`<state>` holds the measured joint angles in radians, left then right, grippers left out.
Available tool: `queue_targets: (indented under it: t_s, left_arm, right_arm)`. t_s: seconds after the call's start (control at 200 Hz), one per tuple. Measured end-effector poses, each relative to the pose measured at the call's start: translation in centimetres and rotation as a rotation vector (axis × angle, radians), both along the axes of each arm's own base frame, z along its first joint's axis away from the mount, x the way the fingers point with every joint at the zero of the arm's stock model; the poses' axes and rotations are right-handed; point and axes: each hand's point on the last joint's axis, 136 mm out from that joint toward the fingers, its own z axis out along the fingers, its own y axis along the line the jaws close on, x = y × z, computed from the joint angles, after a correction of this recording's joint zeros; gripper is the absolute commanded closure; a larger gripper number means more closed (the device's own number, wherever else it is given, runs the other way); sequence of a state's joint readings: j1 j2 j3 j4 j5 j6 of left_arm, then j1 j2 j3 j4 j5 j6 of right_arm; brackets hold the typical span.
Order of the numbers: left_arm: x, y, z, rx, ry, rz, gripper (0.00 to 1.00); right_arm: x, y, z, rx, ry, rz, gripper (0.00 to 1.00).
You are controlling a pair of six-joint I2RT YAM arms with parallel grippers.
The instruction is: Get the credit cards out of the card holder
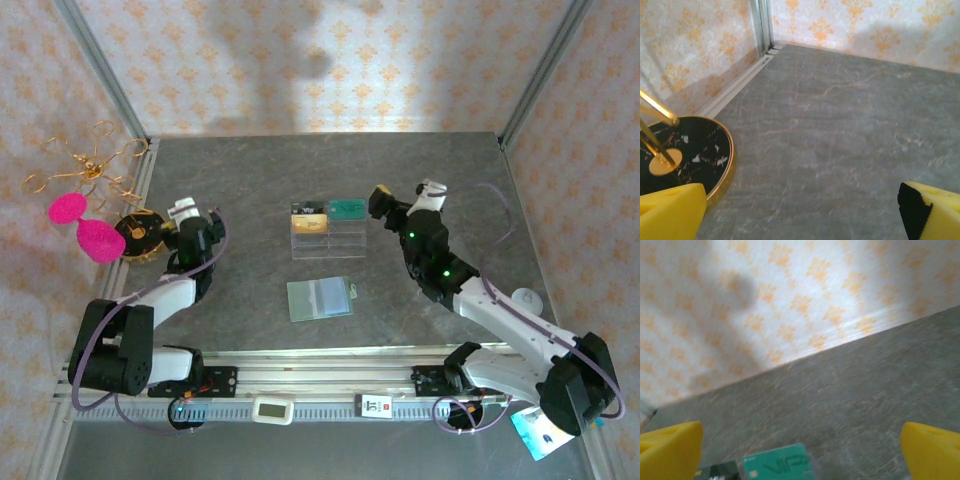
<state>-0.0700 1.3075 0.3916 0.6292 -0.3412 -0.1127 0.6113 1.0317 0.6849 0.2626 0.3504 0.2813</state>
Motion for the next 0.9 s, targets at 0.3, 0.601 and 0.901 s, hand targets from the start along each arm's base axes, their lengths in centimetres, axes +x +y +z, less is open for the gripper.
queue_targets:
  t_s: [0.3, 0.601, 0.901]
  left_arm:
    - [0.0, -0.7, -2.3, 0.035, -0.081, -0.07, 0.0]
    - [-1.1, -0.1, -0.9, 0.027, -0.212, -0.057, 0.01]
    - [-0.9, -0.1, -0.3, 0.026, -0.234, -0.056, 0.01]
  right_arm:
    - [-0.6, -3.5, 0.8, -0.019, -0.033, -0.171, 0.0]
    - [-1.7, -5.9, -3.3, -0.142, 0.006, -0.252, 0.0]
    - [-1.2, -9.4, -2.7, -0.218, -0.034, -0.372, 0.0]
